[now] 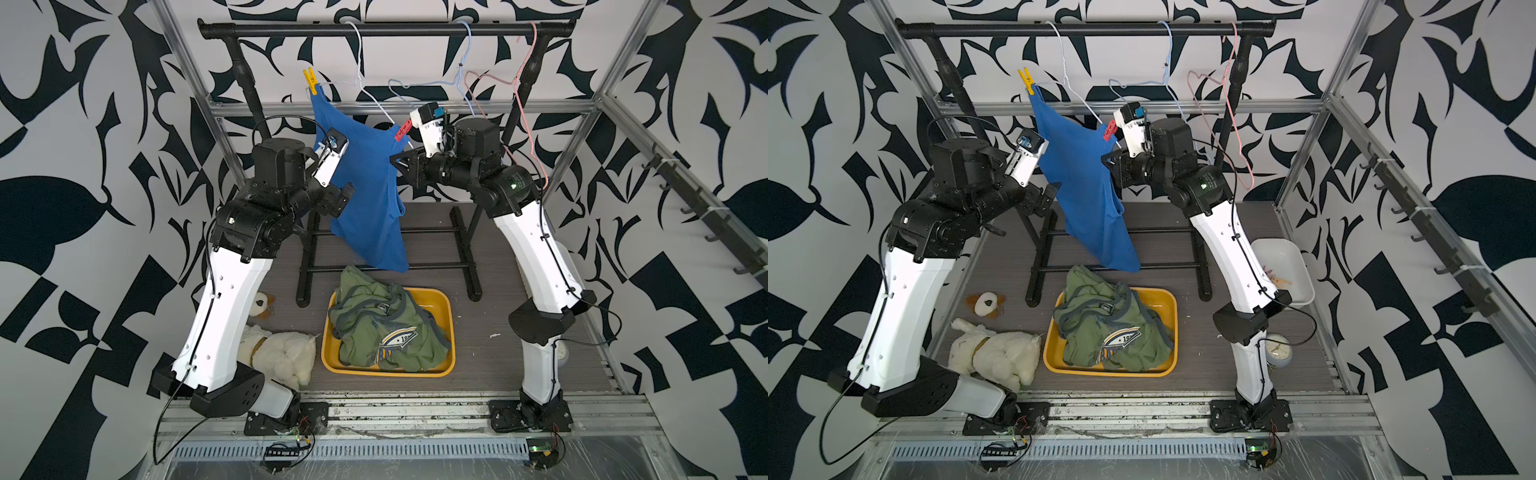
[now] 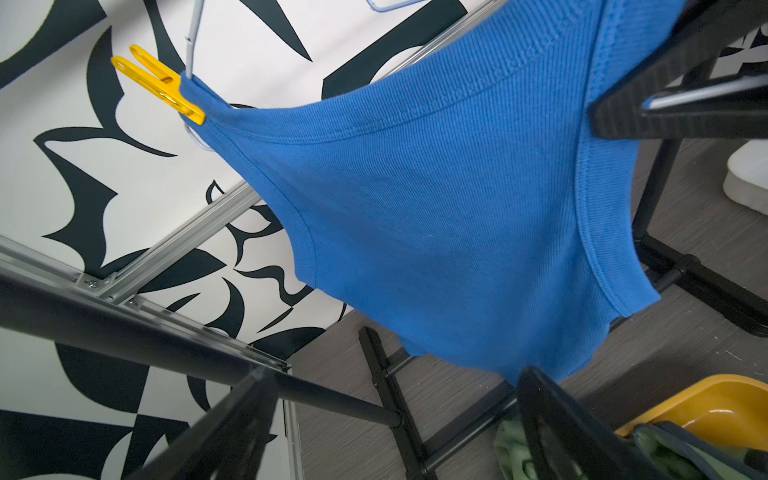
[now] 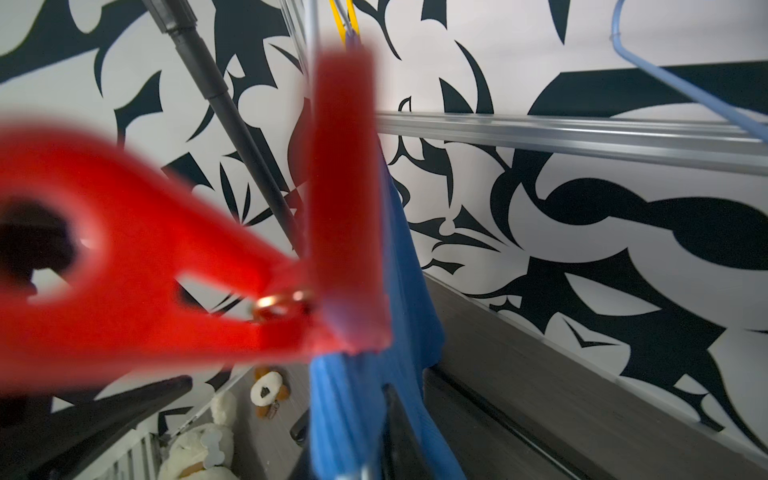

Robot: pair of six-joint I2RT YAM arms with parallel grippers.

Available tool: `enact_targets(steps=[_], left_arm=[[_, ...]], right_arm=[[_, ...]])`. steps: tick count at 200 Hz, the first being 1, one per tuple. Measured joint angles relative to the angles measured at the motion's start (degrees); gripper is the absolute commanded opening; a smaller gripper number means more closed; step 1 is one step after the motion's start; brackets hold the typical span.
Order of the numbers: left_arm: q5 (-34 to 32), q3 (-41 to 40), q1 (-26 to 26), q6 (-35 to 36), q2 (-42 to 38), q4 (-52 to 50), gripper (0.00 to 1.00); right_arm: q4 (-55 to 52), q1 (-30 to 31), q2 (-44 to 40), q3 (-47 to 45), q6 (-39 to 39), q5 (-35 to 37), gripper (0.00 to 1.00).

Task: Remove the clothespins securing tank tops to the hanger
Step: Pick up the hanger from the clothesline.

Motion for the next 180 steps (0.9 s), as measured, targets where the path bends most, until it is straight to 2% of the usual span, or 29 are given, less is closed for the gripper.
enact_targets(steps=[18,96,180], left_arm=[[0.0,0.0,0.0,0.0,0.0,0.0,0.94],[-0.5,-1.2,0.0,0.0,-1.1,0.1,0.94],[-3.3,-2.1,1.1,-0.5,-3.1,1.3,0.95]], right_arm=[[0.0,0.0,0.0,0.0,-0.5,-0.2,0.00],[3.2,0.2,-0.1,-1.5,-1.4,-0.8,0.00],[8.2,0.2,-0.1,-2.3,-3.1,2.1,0.00]])
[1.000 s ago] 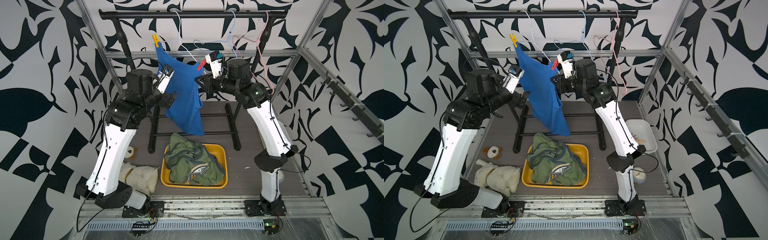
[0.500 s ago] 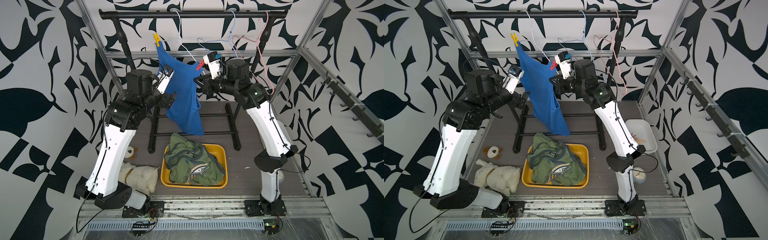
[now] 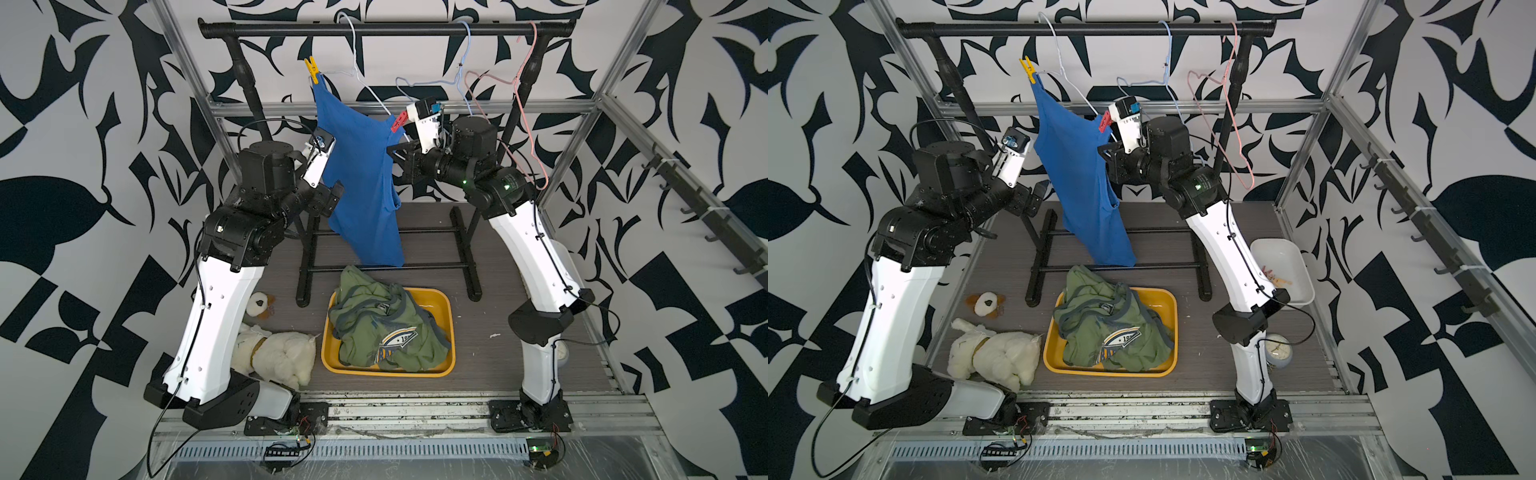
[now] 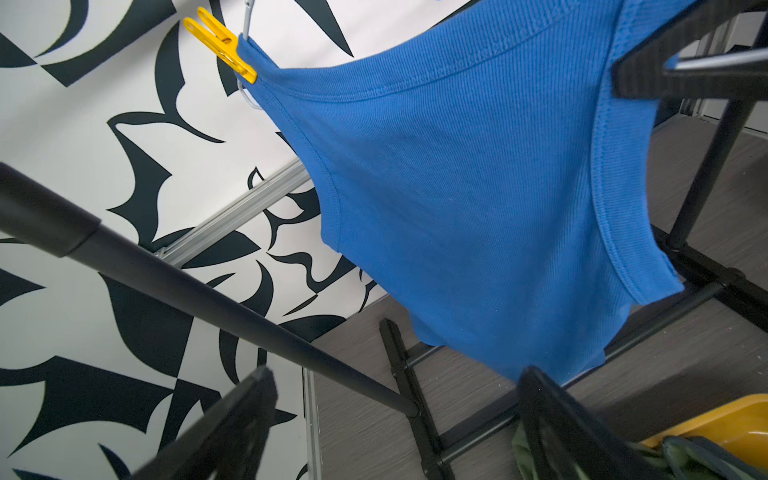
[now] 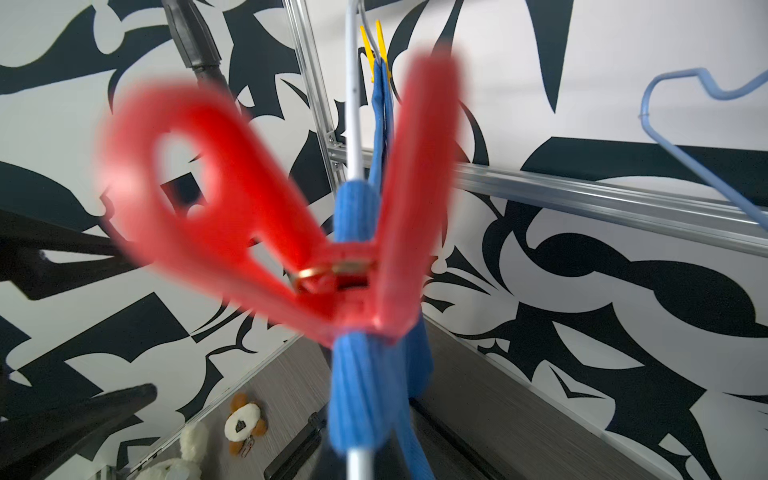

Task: Remove the clothespins securing tank tops to the hanger
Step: Pick up the hanger from the clothesline.

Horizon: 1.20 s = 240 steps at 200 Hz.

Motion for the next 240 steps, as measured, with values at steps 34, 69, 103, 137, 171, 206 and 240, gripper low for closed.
enact_targets(steps=[34,69,103,137,171,206,240], left_arm=[[0.0,0.0,0.0,0.0,-0.3,0.0,0.95],[0.0,0.0,0.0,0.1,-0.3,0.0,0.95],[0.0,0.1,0.0,0.2,-0.3,0.0,0.95],[0.2,1.3,0.0,0.3,-0.3,-0.3,0.95],[0.2,4.4,0.0,1.1,-0.3,-1.0,0.96],[0.2,6.9,0.0,1.6,-0.5,-1.3,0.96],[0.3,8.7,0.0,1.8,-0.5,-1.7,0.97]], right_arm=[[1.2,0.0,0.0,-0.1,0.0,0.1,0.00],[2.6,0.0,0.0,-0.2,0.0,0.1,0.00],[4.4,0.0,0.0,-0.2,0.0,0.1,0.00],[5.7,0.1,0.0,-0.1,0.0,0.0,0.00],[6.7,0.2,-0.1,-0.1,0.0,0.0,0.00],[7.0,0.2,-1.0,-0.1,0.1,0.0,0.00],[6.6,0.1,-3.8,-0.2,0.3,-0.2,0.00]])
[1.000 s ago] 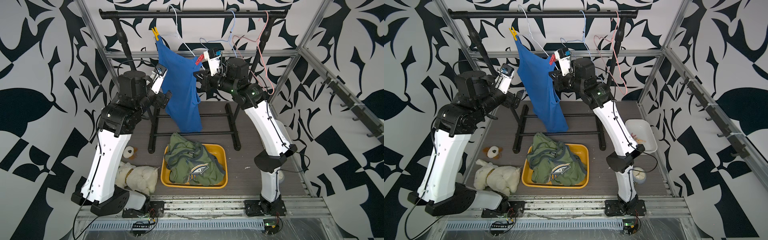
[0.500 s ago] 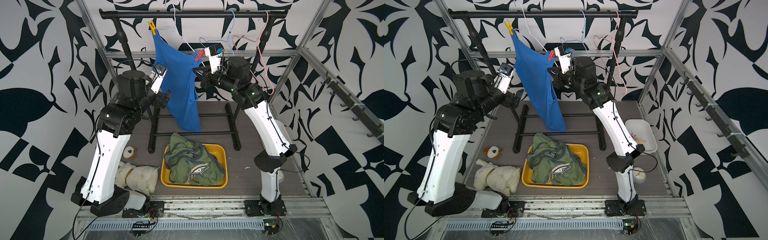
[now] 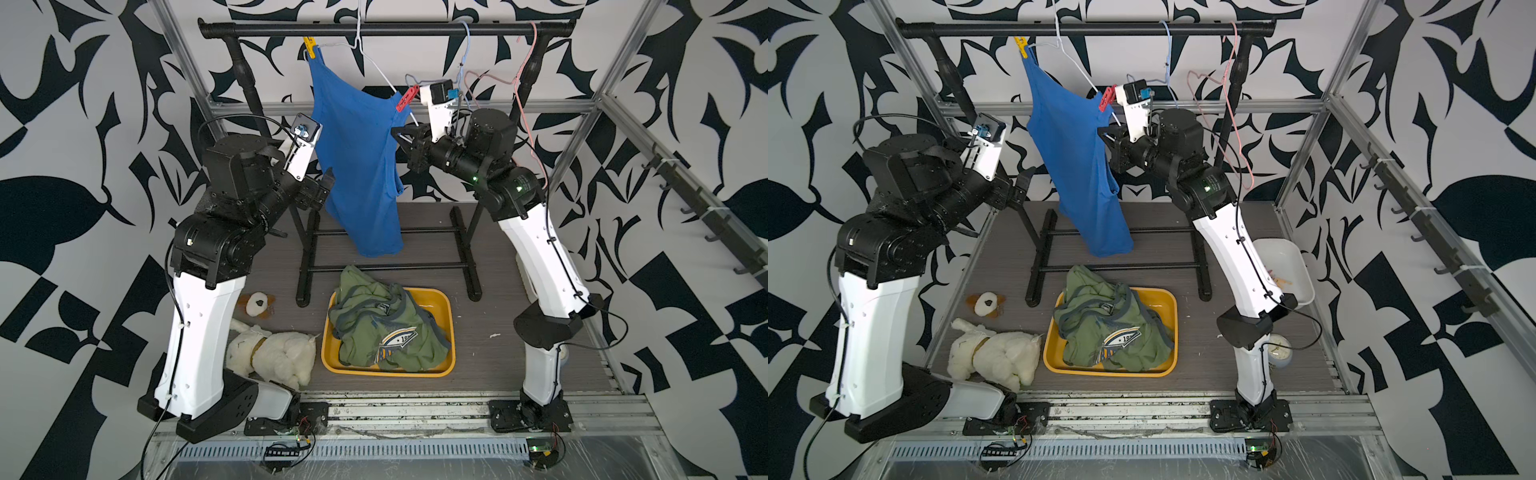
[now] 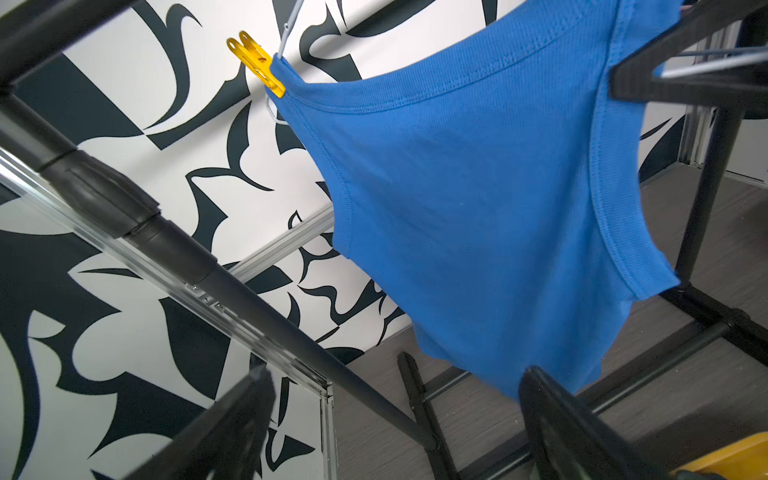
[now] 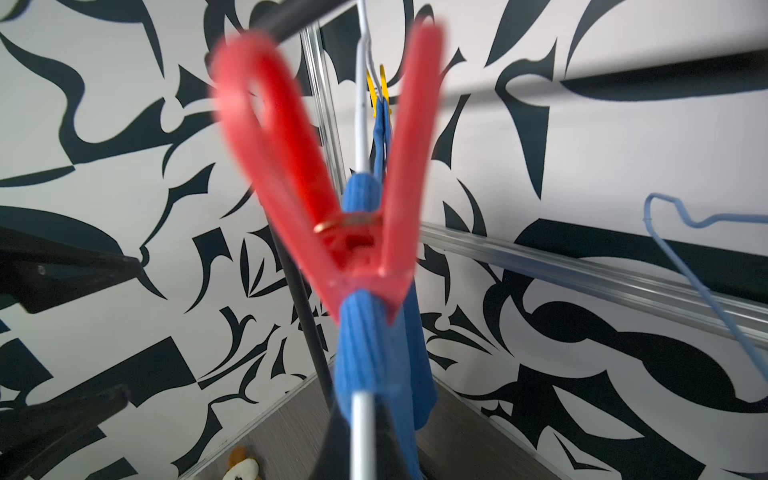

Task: Remove the clothespins securing tank tops to the hanger
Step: Pick up the hanger from the clothesline.

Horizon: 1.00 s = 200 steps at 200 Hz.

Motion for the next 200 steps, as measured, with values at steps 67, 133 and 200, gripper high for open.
enact_targets(steps=[67,133,200], left_arm=[[0.6,3.6,0.0,1.7,-1.0,-0.9,0.98],[0.3,3.7,0.0,2.5,-1.4,-0.9,0.98],[-0.3,2.5,0.1,2.7,-1.4,-0.9,0.99]], right_arm=[[-4.0,-0.2,-10.9,-4.3,-0.4,-2.1,0.00],[-5.7,-0.2,-14.6,-11.2,-1.9,-3.8,0.00],[-0.1,-0.2,-20.1,-23.4,-2.7,-3.7,0.00]])
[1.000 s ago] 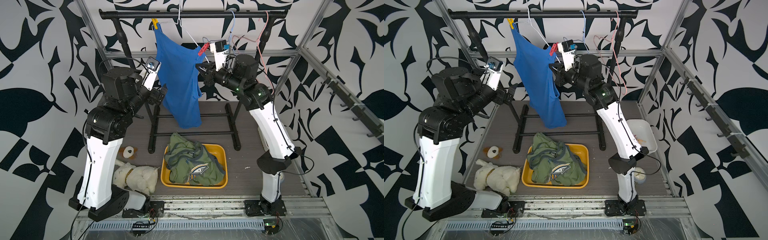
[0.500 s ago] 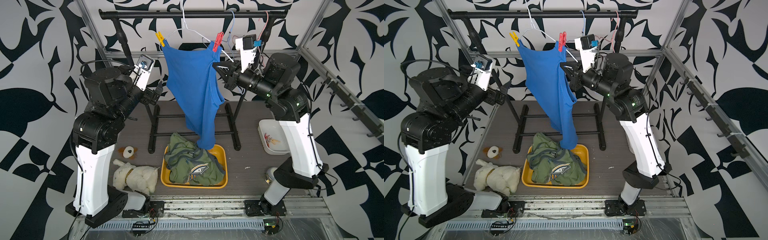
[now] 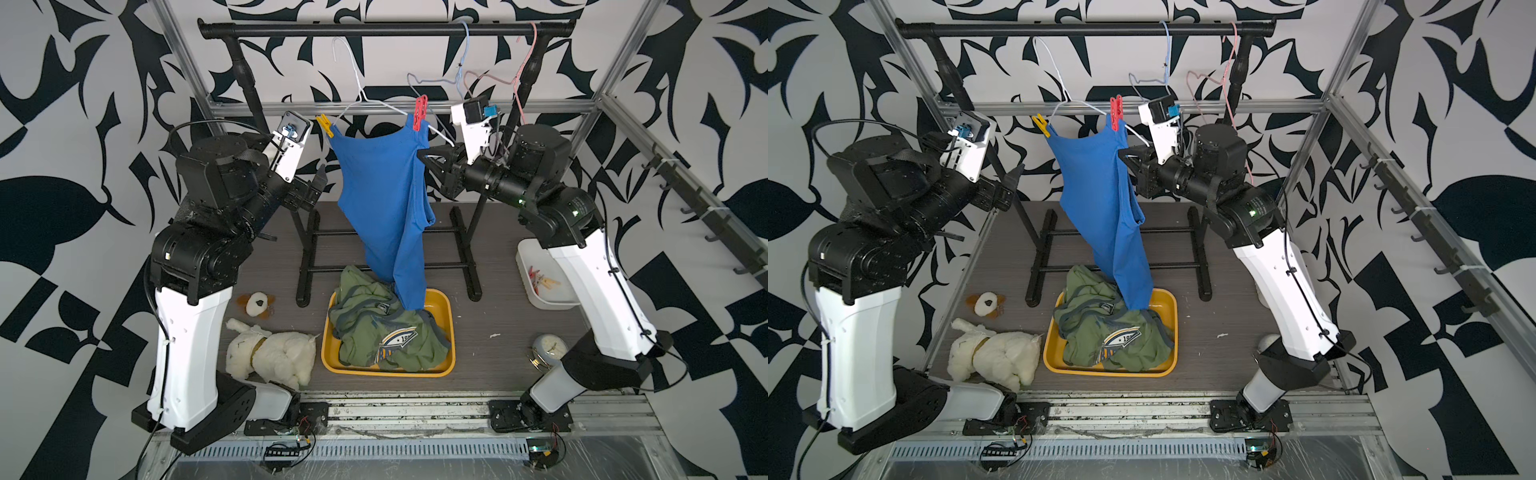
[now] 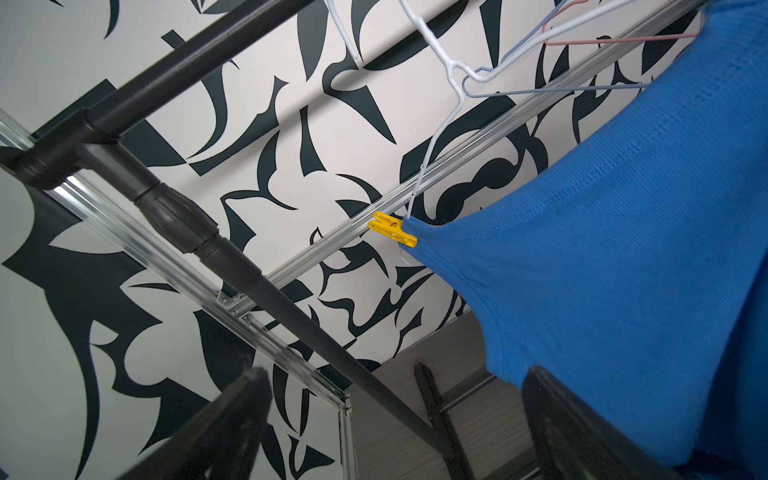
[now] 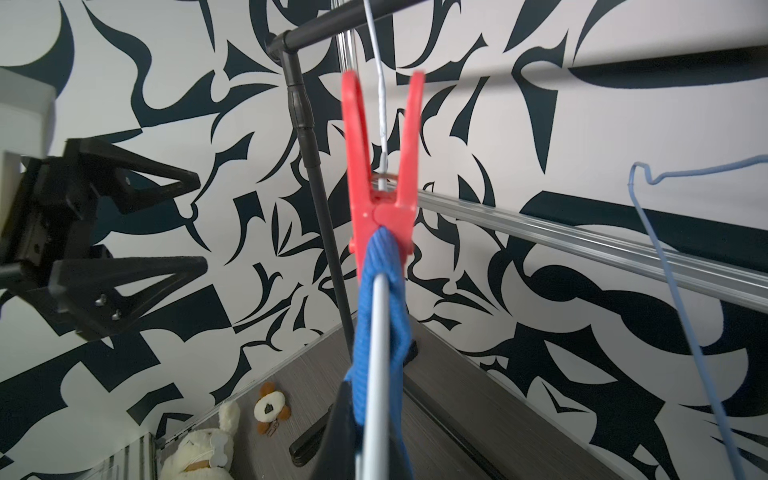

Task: Remove the clothespins securing tank tops to the hanger
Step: Pick up the hanger from the clothesline.

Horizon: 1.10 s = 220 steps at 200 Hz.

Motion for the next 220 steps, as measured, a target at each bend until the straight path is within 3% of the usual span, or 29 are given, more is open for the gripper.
enact_targets(steps=[74,132,220], left_arm=[[0.0,-0.2,0.3,0.2,0.0,0.0,0.99],[2.0,5.2,0.3,2.6,0.1,-2.3,0.99],[19.6,9.9,0.3,8.2,-4.9,-20.6,1.00]], right_arm=[[7.6,0.0,-6.0,-2.5,-0.5,-0.8,0.00],[7.6,0.0,-10.4,-3.2,-0.3,-2.3,0.00],[7.0,0.0,-18.7,-3.4,0.3,-5.5,0.00]])
